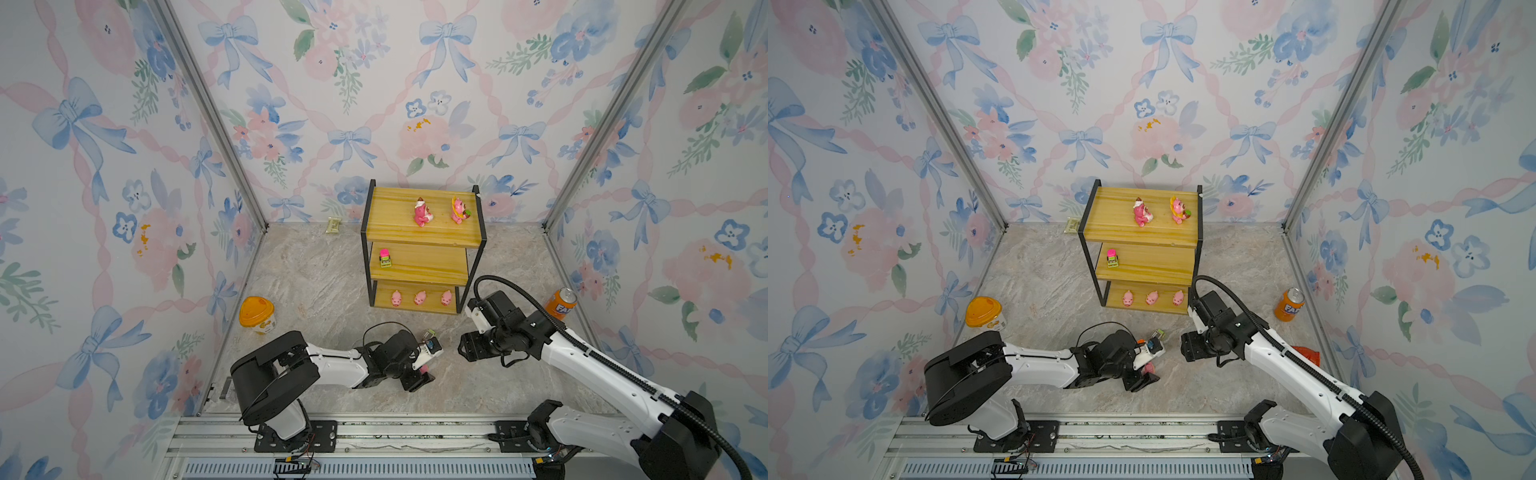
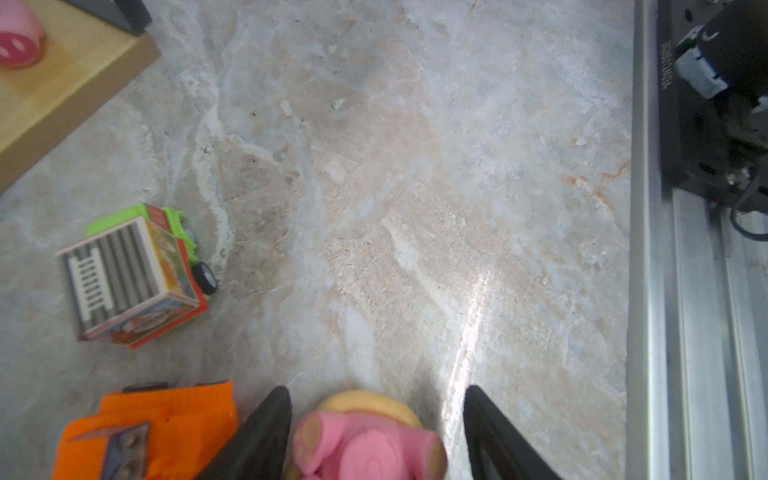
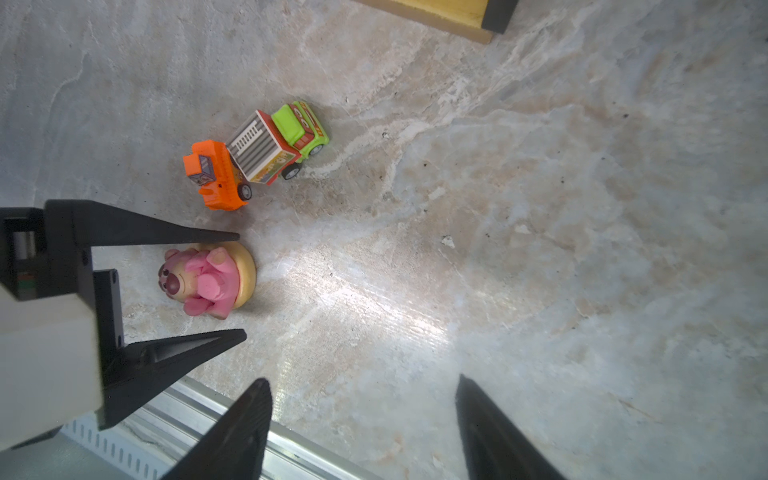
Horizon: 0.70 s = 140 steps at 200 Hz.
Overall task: Place and organize the plastic toys onto the shelf
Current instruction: 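Lower the left gripper and close it on the pink bear on yellow base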
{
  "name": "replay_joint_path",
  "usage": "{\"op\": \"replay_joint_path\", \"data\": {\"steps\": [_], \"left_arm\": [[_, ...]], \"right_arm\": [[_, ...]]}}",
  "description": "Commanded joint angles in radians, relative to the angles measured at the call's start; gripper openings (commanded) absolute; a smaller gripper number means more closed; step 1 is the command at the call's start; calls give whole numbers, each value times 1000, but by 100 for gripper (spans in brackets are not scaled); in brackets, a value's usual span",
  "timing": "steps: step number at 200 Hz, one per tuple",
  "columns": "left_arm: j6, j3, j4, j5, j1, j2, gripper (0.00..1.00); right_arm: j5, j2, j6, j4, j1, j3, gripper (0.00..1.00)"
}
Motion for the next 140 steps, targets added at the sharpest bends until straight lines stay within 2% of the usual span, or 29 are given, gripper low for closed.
{"op": "replay_joint_path", "data": {"steps": [1, 41, 73, 103, 121, 140], "left_arm": [[5, -18, -13, -11, -6, -21, 67], [5, -25, -13, -24, 3, -10, 66], [-4, -29, -13, -50, 8, 7, 59], [-5, -25, -13, -52, 10, 20, 58], [-11, -20, -13, -53, 10, 32, 54], [-20, -17, -13, -61, 10, 35, 44]], "right_arm": [[-12, -2, 4, -23, -9, -10, 72], [-5, -16, 10, -25, -9, -14, 72], [-3, -13, 10, -25, -9, -15, 72], [-2, -14, 9, -26, -8, -13, 72], [1, -16, 10, -27, -9, -12, 72], [4, -19, 11, -30, -9, -9, 72]]}}
